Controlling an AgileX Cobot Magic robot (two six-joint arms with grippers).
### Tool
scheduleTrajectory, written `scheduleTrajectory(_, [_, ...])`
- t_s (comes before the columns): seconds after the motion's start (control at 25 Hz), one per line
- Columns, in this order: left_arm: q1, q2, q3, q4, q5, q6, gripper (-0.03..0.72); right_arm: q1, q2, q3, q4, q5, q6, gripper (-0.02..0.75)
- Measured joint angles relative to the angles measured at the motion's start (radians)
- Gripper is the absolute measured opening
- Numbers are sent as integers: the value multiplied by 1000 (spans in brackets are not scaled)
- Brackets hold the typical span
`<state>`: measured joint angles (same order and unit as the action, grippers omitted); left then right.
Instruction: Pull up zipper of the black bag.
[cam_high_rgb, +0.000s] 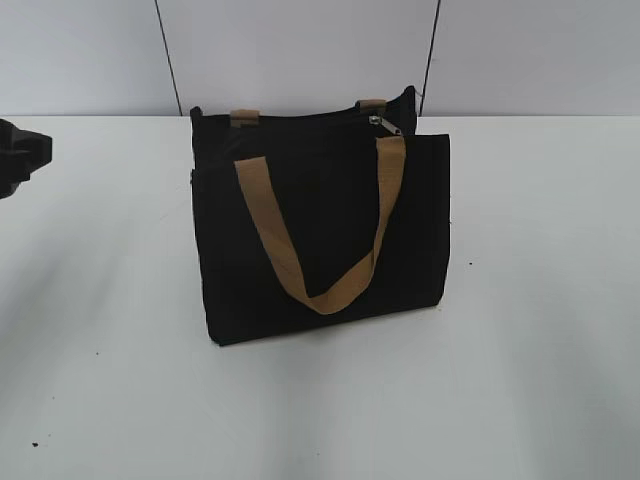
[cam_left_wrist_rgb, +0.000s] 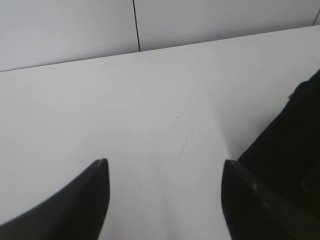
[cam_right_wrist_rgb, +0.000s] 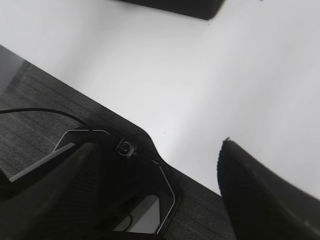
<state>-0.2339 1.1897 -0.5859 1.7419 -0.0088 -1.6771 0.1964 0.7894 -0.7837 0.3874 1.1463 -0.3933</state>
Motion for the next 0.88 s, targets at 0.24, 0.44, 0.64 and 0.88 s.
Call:
scheduleTrajectory(0.24, [0, -10, 0, 0, -34, 0, 471, 0, -262, 170, -144, 5, 116, 560])
scheduleTrajectory(0.44, [0, -44, 0, 0, -47, 0, 461, 0, -474, 280, -199, -7, 163, 561])
scheduleTrajectory(0.64, [0, -78, 0, 0, -97, 0, 461, 0, -578, 296, -242, -36, 201, 560])
scheduleTrajectory(0.88, [0, -117, 0, 0, -154, 0, 459, 0, -581, 296, -256, -39, 211, 560])
